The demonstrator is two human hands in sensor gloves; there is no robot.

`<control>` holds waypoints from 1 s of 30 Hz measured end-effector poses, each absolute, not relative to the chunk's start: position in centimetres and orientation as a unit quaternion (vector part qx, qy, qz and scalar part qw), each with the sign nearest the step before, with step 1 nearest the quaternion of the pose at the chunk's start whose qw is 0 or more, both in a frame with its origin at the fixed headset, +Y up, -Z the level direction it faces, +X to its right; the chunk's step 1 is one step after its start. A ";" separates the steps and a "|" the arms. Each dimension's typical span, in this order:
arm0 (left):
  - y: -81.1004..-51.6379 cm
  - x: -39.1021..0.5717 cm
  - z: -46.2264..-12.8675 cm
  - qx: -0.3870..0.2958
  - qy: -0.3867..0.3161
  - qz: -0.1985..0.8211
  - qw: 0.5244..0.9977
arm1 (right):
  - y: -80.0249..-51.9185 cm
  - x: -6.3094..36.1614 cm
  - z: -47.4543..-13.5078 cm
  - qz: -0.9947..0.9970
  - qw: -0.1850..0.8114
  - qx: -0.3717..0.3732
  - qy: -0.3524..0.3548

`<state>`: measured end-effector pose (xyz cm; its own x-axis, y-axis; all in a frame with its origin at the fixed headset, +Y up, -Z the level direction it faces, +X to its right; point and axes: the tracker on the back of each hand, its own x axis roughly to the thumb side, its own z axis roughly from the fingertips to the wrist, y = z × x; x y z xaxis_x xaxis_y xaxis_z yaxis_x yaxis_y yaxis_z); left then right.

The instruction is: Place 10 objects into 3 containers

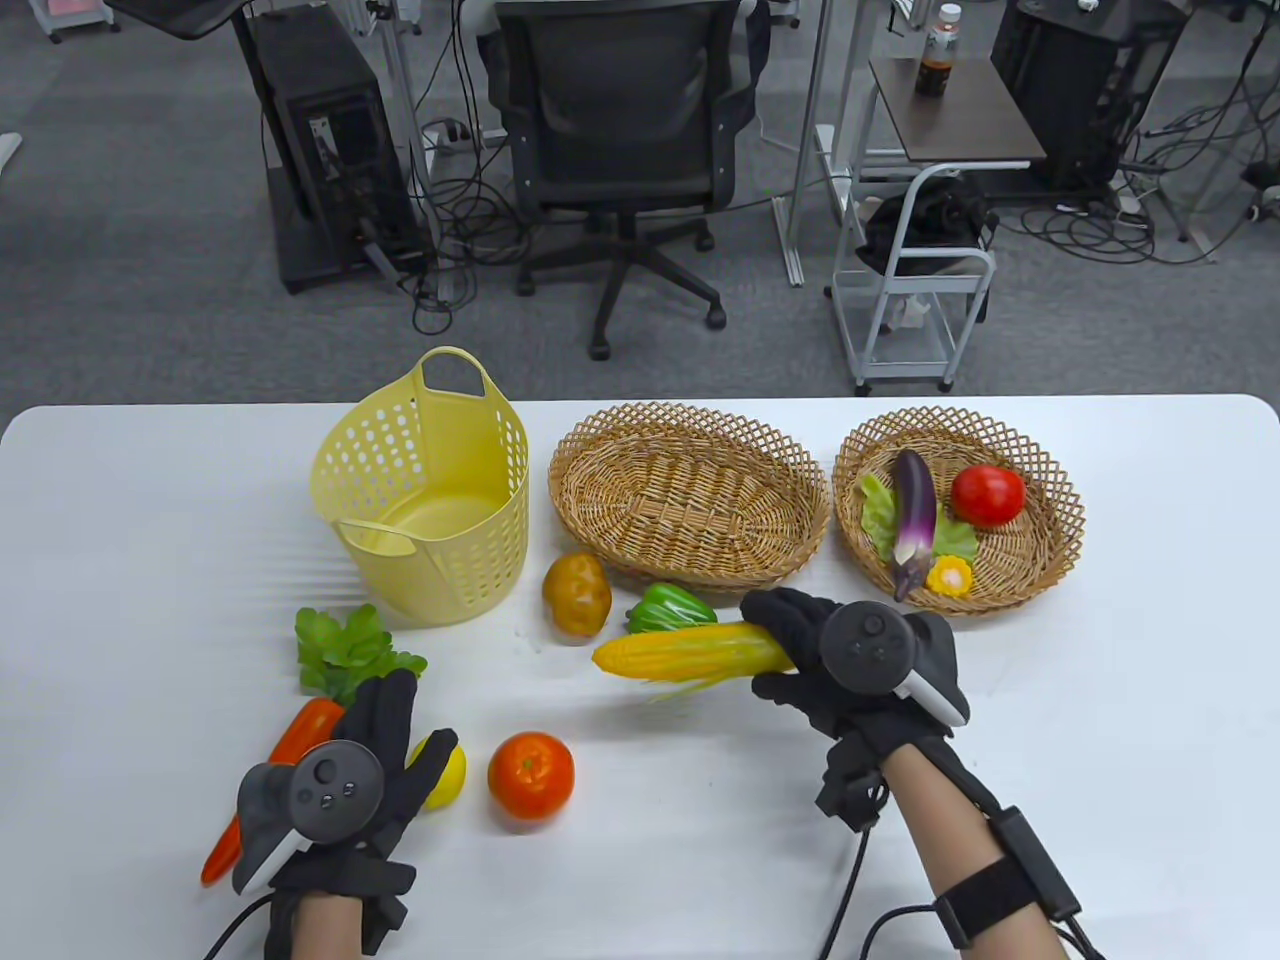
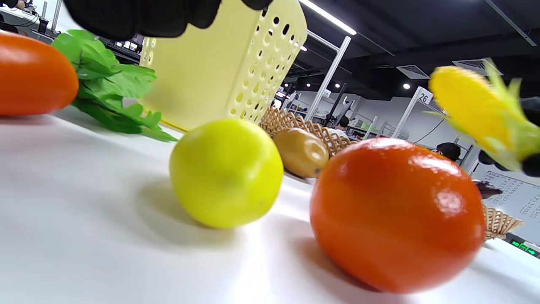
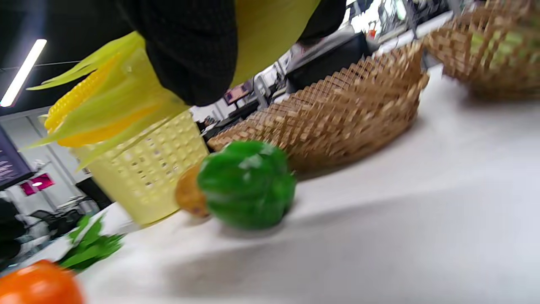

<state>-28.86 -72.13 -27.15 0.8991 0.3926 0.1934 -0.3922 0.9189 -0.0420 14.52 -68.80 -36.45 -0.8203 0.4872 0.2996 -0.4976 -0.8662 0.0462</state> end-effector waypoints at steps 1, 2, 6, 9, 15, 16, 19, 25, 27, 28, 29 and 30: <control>-72.1 -29.0 -27.1 0.003 -0.098 0.204 0.974 | -68.6 14.3 -37.1 0.958 0.253 0.135 -0.024; -72.1 -29.0 -27.1 0.004 -0.097 0.205 0.974 | -68.5 14.0 -37.8 0.961 0.249 0.119 -0.026; -72.1 -29.1 -27.1 0.003 -0.096 0.205 0.974 | -68.4 12.9 -40.2 0.968 0.240 0.063 -0.033; -72.1 -29.1 -27.1 0.002 -0.096 0.204 0.974 | -68.8 12.2 -41.7 0.970 0.240 0.021 -0.029; -72.1 -29.0 -27.1 0.000 -0.097 0.204 0.974 | -70.0 11.5 -44.3 0.973 0.229 -0.033 -0.013; -72.1 -29.0 -27.1 0.000 -0.098 0.204 0.974 | -70.2 11.4 -44.7 0.972 0.230 -0.040 -0.004; -72.1 -29.0 -27.2 0.001 -0.098 0.205 0.974 | -70.5 11.4 -45.4 0.972 0.228 -0.058 0.001; -72.1 -28.9 -27.2 -0.001 -0.099 0.204 0.974 | -71.0 11.4 -46.1 0.973 0.216 -0.081 0.006; -72.1 -28.9 -27.2 -0.002 -0.100 0.204 0.974 | -71.1 11.3 -46.2 0.973 0.216 -0.084 0.001; -72.1 -28.9 -27.2 -0.001 -0.100 0.204 0.974 | -71.1 11.2 -46.2 0.974 0.210 -0.087 0.001; -72.1 -28.9 -27.2 -0.001 -0.100 0.203 0.974 | -71.2 11.2 -46.3 0.975 0.206 -0.085 0.006; -72.1 -28.9 -27.2 -0.002 -0.101 0.203 0.974 | -71.2 11.1 -46.3 0.975 0.203 -0.085 0.009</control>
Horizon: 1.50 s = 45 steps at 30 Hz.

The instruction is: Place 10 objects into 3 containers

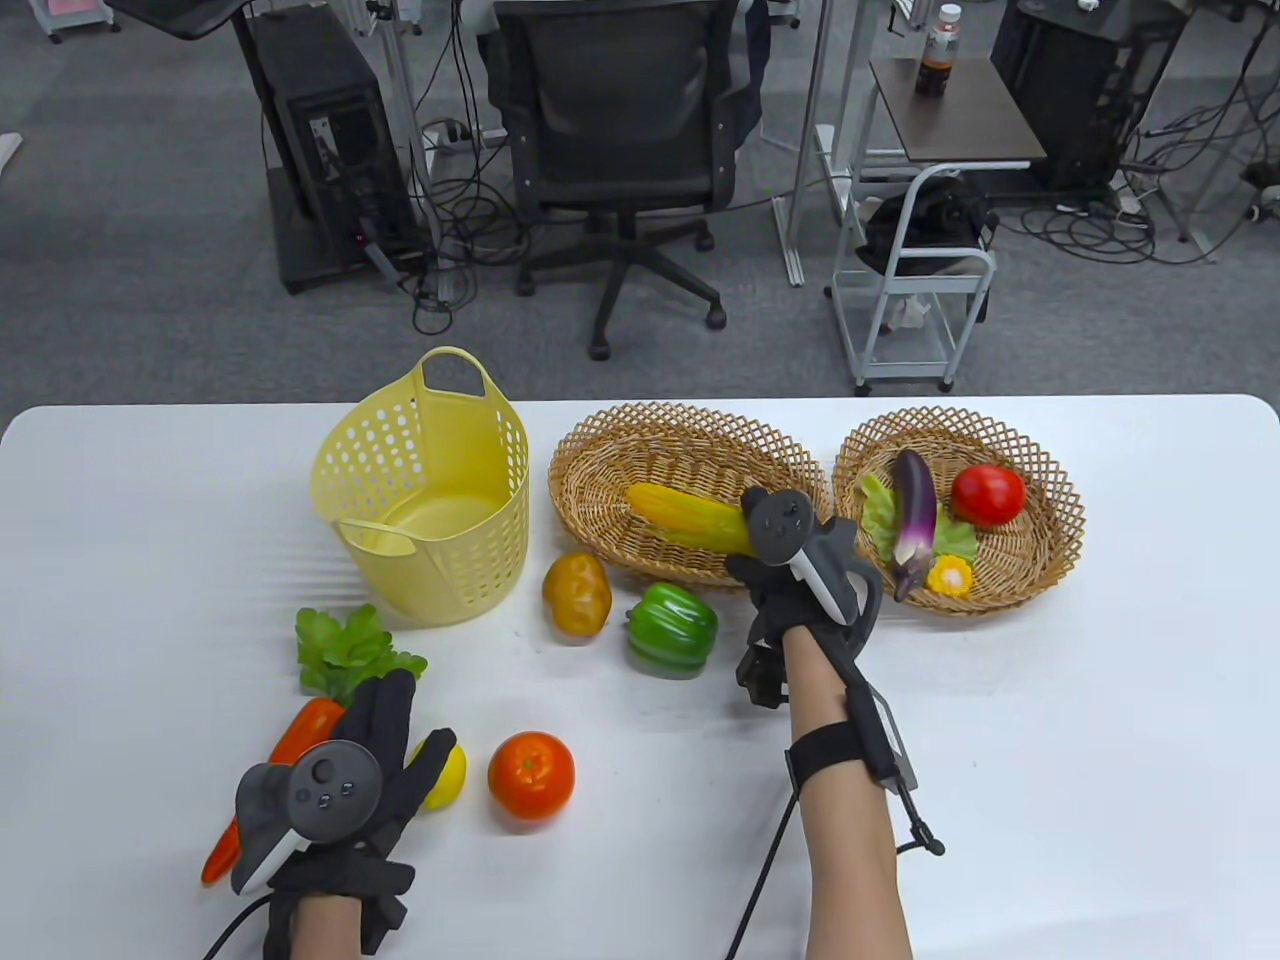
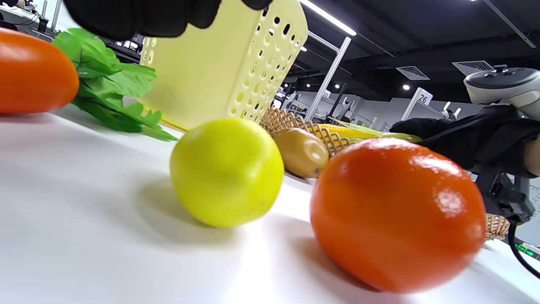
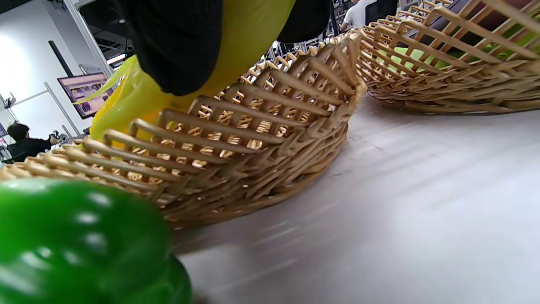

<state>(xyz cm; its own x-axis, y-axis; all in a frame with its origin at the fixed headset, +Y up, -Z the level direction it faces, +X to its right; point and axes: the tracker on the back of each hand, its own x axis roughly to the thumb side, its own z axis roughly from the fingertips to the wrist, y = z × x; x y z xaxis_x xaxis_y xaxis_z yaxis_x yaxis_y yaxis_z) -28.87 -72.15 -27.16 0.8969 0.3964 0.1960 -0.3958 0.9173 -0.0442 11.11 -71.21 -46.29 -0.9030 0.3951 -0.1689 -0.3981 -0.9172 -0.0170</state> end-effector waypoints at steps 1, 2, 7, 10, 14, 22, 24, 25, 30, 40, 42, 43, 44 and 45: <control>-72.2 -28.9 -27.2 -0.002 -0.101 0.204 0.974 | -71.2 11.0 -46.3 0.976 0.202 -0.085 0.008; -72.2 -28.8 -27.2 -0.002 -0.102 0.204 0.974 | -71.3 10.9 -46.3 0.977 0.199 -0.081 0.004; -72.2 -28.8 -27.1 0.001 -0.102 0.203 0.974 | -71.4 10.3 -46.7 0.979 0.189 -0.073 0.004; -72.2 -28.8 -27.1 0.002 -0.104 0.206 0.973 | -71.3 10.1 -46.9 0.979 0.189 -0.070 0.009; -72.0 -28.8 -27.0 0.007 -0.106 0.207 0.973 | -70.8 10.1 -46.5 0.978 0.197 -0.070 -0.018; -72.2 -28.7 -27.0 0.004 -0.109 0.210 0.972 | -69.5 9.7 -44.5 0.985 0.165 -0.020 -0.036; -72.1 -28.6 -26.9 0.004 -0.111 0.212 0.971 | -69.4 9.7 -44.0 0.989 0.145 -0.017 -0.034; -72.1 -28.5 -26.8 0.007 -0.114 0.213 0.970 | -69.4 9.5 -43.7 0.990 0.134 -0.017 -0.039; -72.0 -28.3 -26.8 0.006 -0.120 0.216 0.969 | -69.3 8.1 -42.5 0.994 0.098 0.022 -0.041; -72.1 -28.3 -26.9 -0.001 -0.123 0.226 0.966 | -71.1 2.8 -41.1 0.982 0.025 0.058 0.176; -72.1 -28.3 -27.0 -0.003 -0.122 0.227 0.966 | -71.6 2.1 -41.1 0.983 0.012 0.060 0.171; -72.1 -28.3 -27.0 -0.003 -0.122 0.227 0.966 | -71.9 1.8 -41.1 0.984 -0.004 0.060 0.168; -72.1 -28.3 -27.0 -0.004 -0.121 0.227 0.966 | -72.2 1.5 -41.1 0.983 -0.026 0.059 0.173; -72.1 -28.4 -27.0 -0.005 -0.119 0.228 0.966 | -72.4 1.3 -41.1 0.981 -0.037 0.056 0.180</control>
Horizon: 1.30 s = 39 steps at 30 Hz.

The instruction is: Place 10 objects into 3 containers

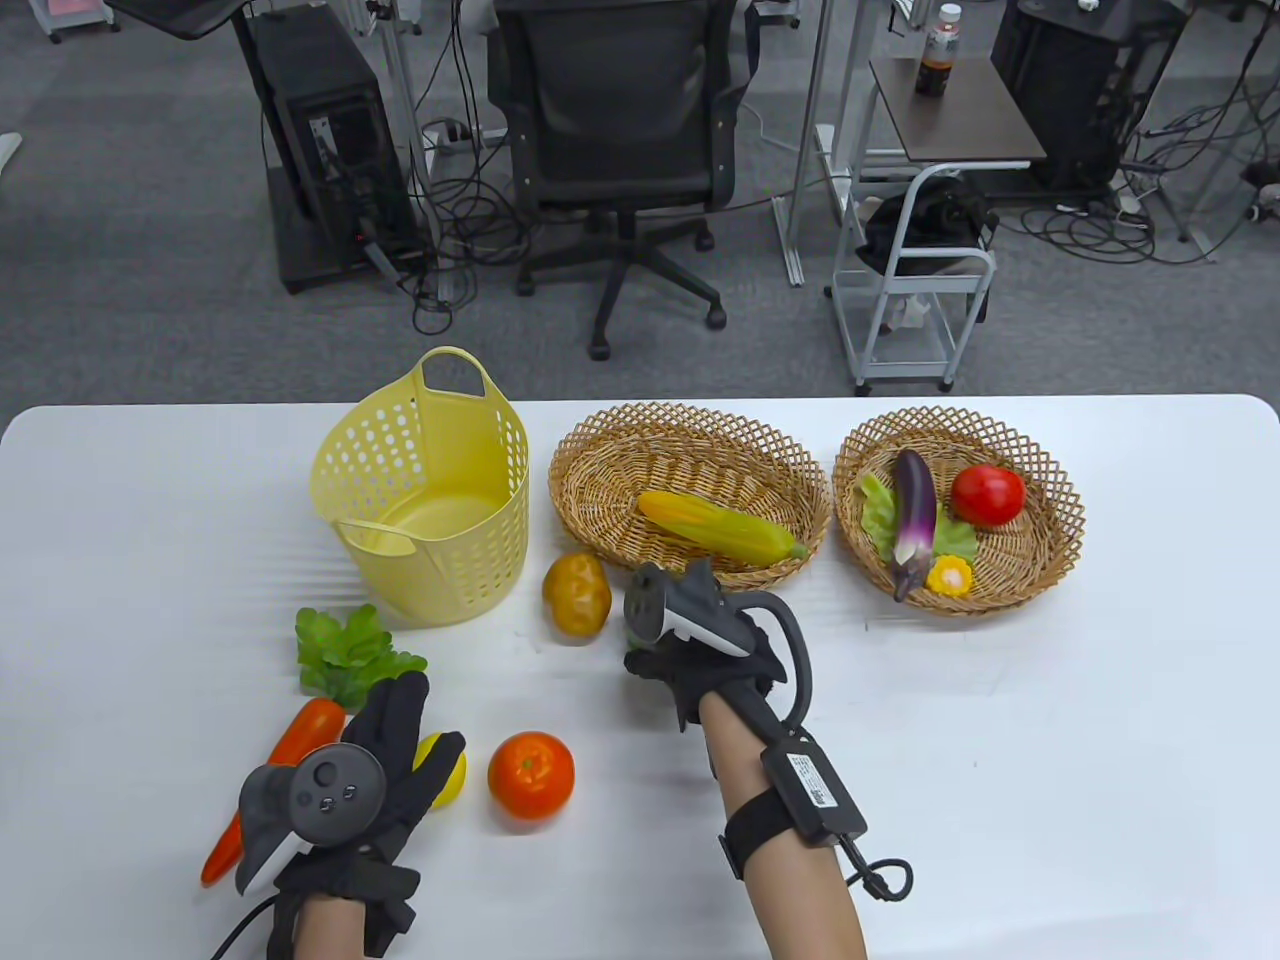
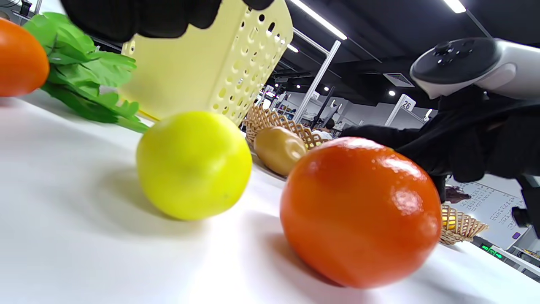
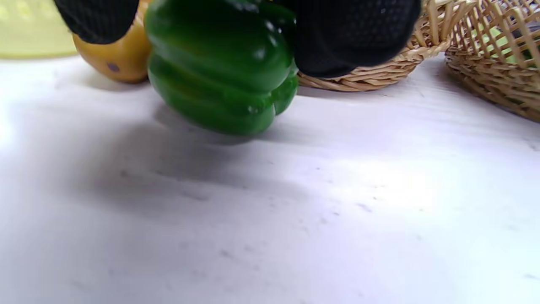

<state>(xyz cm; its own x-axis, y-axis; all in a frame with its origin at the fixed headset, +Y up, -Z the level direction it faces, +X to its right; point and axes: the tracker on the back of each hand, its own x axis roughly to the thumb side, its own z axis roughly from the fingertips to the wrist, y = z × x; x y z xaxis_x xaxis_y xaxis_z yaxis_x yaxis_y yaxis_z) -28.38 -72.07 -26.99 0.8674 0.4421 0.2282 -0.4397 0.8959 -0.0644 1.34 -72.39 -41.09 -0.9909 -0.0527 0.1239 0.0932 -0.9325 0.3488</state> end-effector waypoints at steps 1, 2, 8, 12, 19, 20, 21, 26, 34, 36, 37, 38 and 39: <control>-72.1 -28.4 -27.0 -0.007 -0.118 0.231 0.966 | -72.6 1.2 -41.1 -0.979 0.049 -0.057 -0.189; -72.1 -28.5 -27.0 -0.008 -0.118 0.240 0.964 | -72.7 0.9 -41.0 -0.979 0.046 -0.064 -0.186; -72.1 -28.6 -27.1 -0.008 -0.113 0.236 0.965 | -72.9 1.4 -39.9 -0.977 0.071 -0.080 -0.182; -72.1 -28.6 -27.1 -0.011 -0.116 0.237 0.965 | -73.2 3.0 -38.8 -0.975 0.083 -0.097 -0.183; -72.1 -28.5 -27.2 -0.011 -0.114 0.231 0.966 | -73.9 5.4 -37.6 -0.979 0.026 -0.119 -0.163; -72.1 -28.5 -27.2 -0.011 -0.114 0.230 0.966 | -73.8 5.7 -37.6 -0.979 0.014 -0.120 -0.162; -72.1 -28.5 -27.2 -0.013 -0.114 0.230 0.966 | -73.7 6.1 -37.6 -0.979 0.000 -0.121 -0.165; -72.1 -28.5 -27.2 -0.018 -0.108 0.227 0.968 | -71.8 7.7 -37.9 -0.975 -0.086 -0.132 -0.157; -72.0 -28.6 -27.2 -0.014 -0.103 0.213 0.972 | -65.0 7.0 -40.9 -0.957 -0.246 -0.131 -0.076; -72.0 -28.6 -27.2 -0.012 -0.103 0.211 0.972 | -64.3 6.7 -42.0 -0.967 -0.229 -0.101 -0.048; -72.0 -28.6 -27.1 -0.010 -0.103 0.210 0.972 | -64.3 6.6 -42.6 -0.972 -0.218 -0.082 -0.031; -71.9 -28.5 -27.1 -0.008 -0.105 0.207 0.973 | -64.6 6.6 -43.2 -0.976 -0.210 -0.058 -0.017; -71.8 -28.5 -27.0 -0.006 -0.106 0.205 0.973 | -64.9 6.6 -43.7 -0.978 -0.205 -0.040 -0.013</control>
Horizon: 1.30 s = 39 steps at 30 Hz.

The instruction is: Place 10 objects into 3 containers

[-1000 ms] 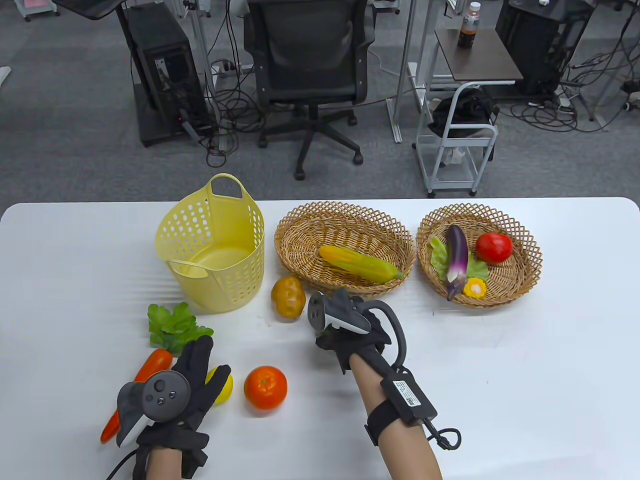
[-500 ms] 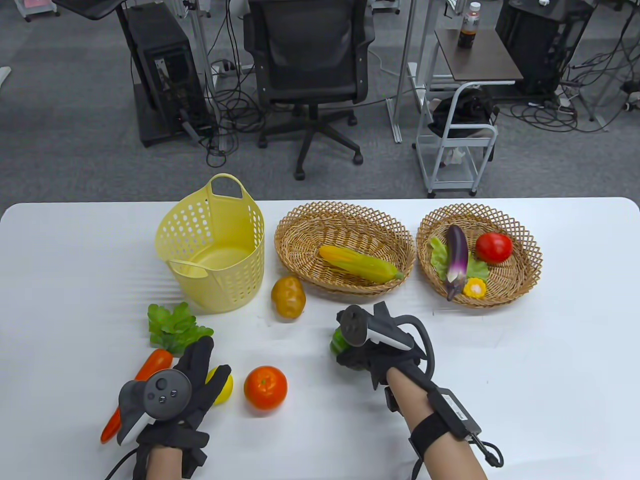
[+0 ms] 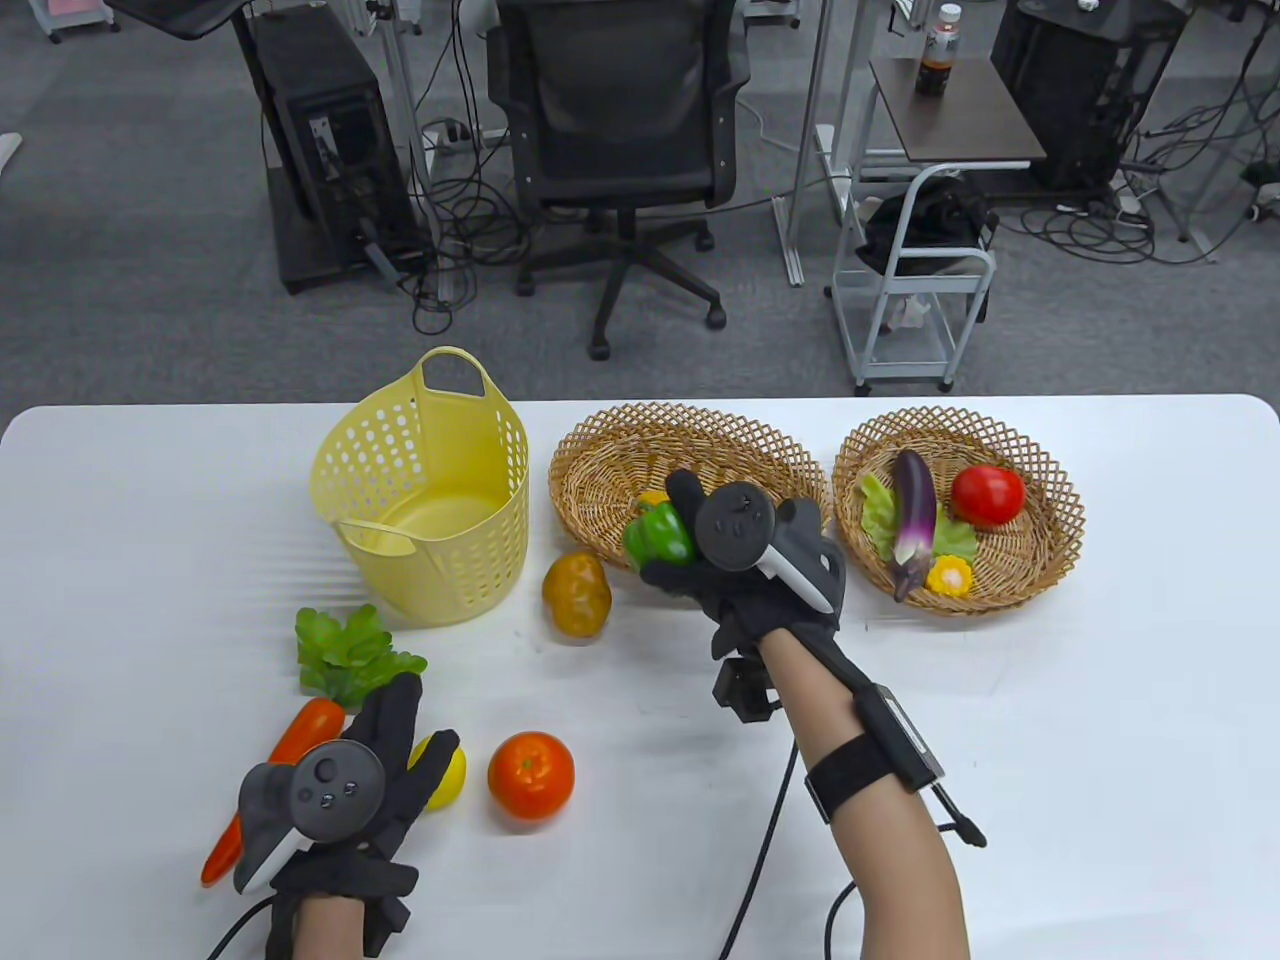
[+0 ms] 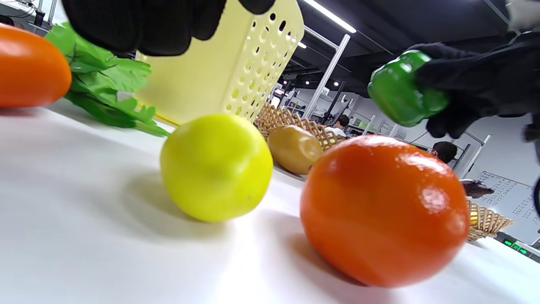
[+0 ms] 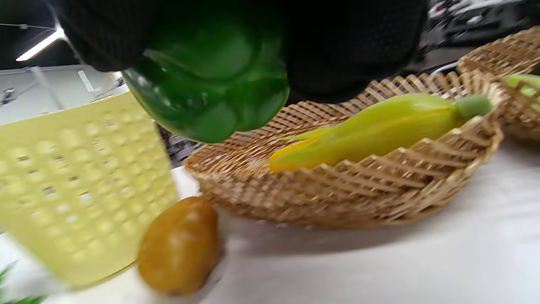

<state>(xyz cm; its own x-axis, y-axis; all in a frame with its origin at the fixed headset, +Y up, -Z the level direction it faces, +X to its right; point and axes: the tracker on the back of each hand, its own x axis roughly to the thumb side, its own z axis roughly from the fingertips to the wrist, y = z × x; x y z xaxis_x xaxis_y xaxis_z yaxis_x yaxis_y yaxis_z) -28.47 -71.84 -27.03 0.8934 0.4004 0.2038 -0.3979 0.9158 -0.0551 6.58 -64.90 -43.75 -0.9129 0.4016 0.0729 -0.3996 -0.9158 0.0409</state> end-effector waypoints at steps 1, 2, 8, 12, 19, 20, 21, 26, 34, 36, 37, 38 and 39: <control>-71.8 -28.4 -27.0 -0.003 -0.108 0.203 0.973 | -65.2 6.6 -44.2 0.979 0.202 0.028 0.012; -71.7 -28.4 -26.9 0.001 -0.109 0.200 0.974 | -65.7 6.6 -44.7 0.980 0.200 0.016 0.017; -71.4 -28.1 -26.6 0.033 -0.121 0.183 0.975 | -67.6 6.0 -46.6 0.983 0.184 -0.016 0.014; -71.2 -28.0 -26.3 0.057 -0.124 0.174 0.975 | -68.5 5.4 -47.6 0.983 0.177 -0.027 0.039; -71.4 -28.0 -26.4 0.044 -0.119 0.178 0.976 | -69.2 4.8 -48.1 0.984 0.172 -0.022 0.048; -71.4 -28.0 -26.4 0.044 -0.119 0.178 0.976 | -69.3 4.8 -48.0 0.984 0.172 -0.021 0.047; -71.4 -28.0 -26.4 0.044 -0.119 0.177 0.976 | -69.3 4.9 -48.0 0.983 0.174 -0.018 0.046; -71.4 -27.9 -26.4 0.033 -0.116 0.178 0.977 | -69.4 6.1 -46.9 0.982 0.183 0.000 0.039; -71.4 -28.0 -26.4 0.024 -0.118 0.178 0.977 | -68.5 8.3 -40.4 0.980 0.155 0.124 0.028; -71.4 -28.0 -26.4 0.027 -0.118 0.177 0.977 | -68.6 9.2 -37.9 0.966 0.162 0.200 -0.008; -71.3 -28.0 -26.4 0.028 -0.118 0.176 0.977 | -68.7 9.5 -37.1 0.964 0.161 0.212 -0.018; -71.3 -28.0 -26.5 0.030 -0.118 0.176 0.977 | -68.7 9.9 -35.9 0.964 0.150 0.217 -0.024; -71.4 -28.0 -26.5 0.031 -0.118 0.176 0.977 | -68.7 10.2 -35.2 0.964 0.143 0.221 -0.025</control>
<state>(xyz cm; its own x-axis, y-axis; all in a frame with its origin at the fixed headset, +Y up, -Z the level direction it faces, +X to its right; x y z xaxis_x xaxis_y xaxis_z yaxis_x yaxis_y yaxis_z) -28.05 -71.36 -26.46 0.9106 0.3359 0.2408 -0.3506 0.9363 0.0194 10.19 -68.74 -35.20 -0.8613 0.2646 0.4339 -0.2867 -0.9579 0.0149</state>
